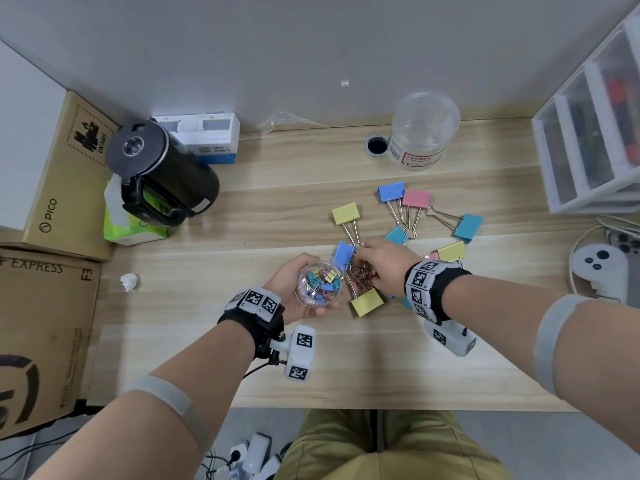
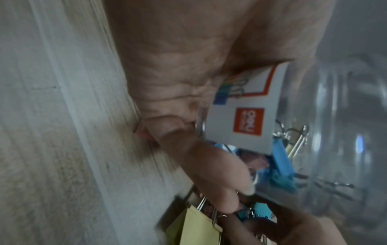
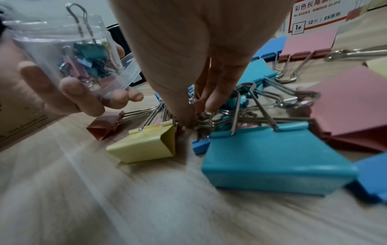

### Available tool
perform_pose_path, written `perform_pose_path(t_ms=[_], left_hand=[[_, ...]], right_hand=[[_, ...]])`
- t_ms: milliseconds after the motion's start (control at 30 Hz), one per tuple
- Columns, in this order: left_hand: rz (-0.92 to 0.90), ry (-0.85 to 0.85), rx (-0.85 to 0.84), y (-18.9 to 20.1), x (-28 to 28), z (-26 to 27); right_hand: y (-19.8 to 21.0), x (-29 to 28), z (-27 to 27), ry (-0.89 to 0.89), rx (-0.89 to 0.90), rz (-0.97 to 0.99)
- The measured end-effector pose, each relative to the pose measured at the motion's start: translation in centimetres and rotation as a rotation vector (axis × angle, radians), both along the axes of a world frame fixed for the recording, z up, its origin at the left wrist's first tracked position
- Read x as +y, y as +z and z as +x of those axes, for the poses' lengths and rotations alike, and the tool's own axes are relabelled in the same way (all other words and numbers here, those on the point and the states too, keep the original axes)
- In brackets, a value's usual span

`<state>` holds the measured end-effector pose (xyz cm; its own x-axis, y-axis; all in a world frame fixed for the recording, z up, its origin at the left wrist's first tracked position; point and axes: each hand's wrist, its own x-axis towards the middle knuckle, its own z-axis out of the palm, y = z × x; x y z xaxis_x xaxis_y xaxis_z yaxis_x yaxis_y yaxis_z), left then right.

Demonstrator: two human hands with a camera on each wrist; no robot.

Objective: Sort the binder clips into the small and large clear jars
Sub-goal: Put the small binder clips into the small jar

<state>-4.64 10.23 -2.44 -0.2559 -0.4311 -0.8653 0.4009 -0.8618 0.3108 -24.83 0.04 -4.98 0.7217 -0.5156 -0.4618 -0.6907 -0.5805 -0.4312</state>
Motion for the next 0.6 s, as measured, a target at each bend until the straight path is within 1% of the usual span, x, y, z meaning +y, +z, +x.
perform_pose_path(t_ms=[200,300,433,600], left_hand=[[-0.013,-0.060,0.035,-0.3,0.3,-0.7],[-0.008,-0.076,0.026,-0.5,0.4,-1.0],[-0.014,-0.101,0.016,-0.9,0.3,-1.2],[-0.002,-0.059,0.006,-0.8,0.3,-1.3]], right_hand=[[-0.5,0.0,-0.1,-0.019,-0.020,0.021],[-0.6,0.2,0.1,-0.016,-0.018,0.020],[-1.2,0.5,0.1,-0.047,-0.098,0.011],[-1.3,0.4,-0.1,-0.125,-0.216,0.043]])
